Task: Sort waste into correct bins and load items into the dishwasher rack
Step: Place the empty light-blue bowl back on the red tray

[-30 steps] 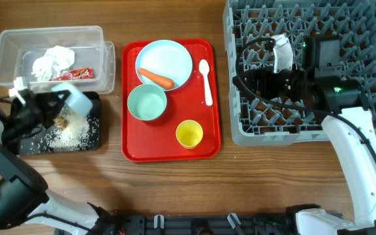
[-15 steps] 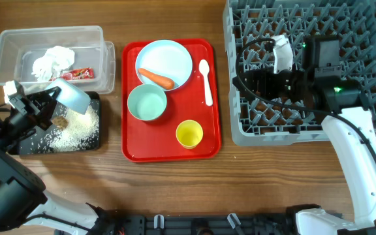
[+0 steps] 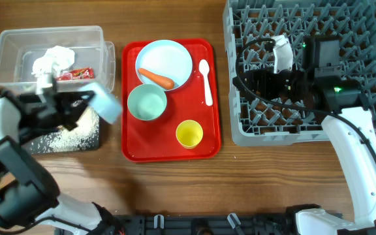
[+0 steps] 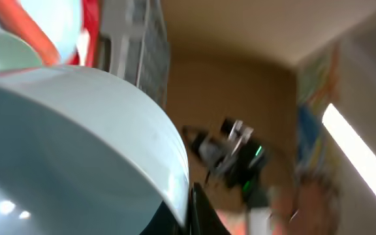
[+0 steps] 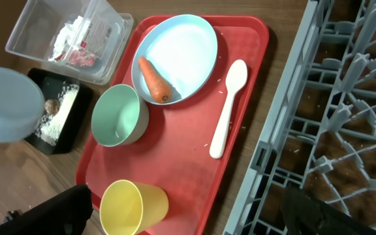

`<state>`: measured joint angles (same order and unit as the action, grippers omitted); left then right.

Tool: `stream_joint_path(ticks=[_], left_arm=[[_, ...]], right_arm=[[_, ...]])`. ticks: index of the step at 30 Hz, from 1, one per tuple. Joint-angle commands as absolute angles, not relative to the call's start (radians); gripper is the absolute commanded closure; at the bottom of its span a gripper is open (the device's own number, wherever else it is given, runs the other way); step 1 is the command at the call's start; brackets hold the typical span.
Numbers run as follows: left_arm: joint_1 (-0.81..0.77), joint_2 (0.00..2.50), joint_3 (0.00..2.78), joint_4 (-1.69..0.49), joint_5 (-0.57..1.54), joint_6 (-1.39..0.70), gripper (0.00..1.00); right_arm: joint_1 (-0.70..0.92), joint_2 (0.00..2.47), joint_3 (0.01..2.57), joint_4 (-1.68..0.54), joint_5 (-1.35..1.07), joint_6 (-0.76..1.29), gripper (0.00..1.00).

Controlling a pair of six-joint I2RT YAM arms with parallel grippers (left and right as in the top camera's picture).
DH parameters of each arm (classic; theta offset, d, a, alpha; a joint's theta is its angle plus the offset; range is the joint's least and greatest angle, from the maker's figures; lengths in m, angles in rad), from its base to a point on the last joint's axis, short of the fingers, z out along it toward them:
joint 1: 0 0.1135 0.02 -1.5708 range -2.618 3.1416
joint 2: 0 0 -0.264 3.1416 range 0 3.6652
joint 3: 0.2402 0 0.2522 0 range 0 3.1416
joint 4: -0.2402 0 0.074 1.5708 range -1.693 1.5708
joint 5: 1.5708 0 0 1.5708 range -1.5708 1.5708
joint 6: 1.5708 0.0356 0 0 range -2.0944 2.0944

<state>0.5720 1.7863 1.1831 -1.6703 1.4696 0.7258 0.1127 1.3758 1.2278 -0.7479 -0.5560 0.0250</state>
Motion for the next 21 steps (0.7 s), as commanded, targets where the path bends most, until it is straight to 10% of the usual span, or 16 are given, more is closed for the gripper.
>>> stream_joint_path(ticks=[1,10,16,21], left_arm=[[0.386,1.728,1.189,-1.683,1.423,0.943,0.96],[0.134,1.719,1.189,-1.535,1.423,0.894,0.96],[0.104,1.715,1.189,-0.670,1.099,-0.191,0.96],[-0.107,1.634,1.193,-0.615,0.808,-0.247,0.96]], right_arm=[[0.115,1.377,1.243,-0.746,-0.547,0.030,0.05],[0.115,1.377,1.243,-0.752,-0.548,0.057,0.05],[0.115,1.377,1.243,-0.752,-0.548,0.063,0.05],[0.115,1.377,1.243,-0.764,-0.547,0.059,0.05]])
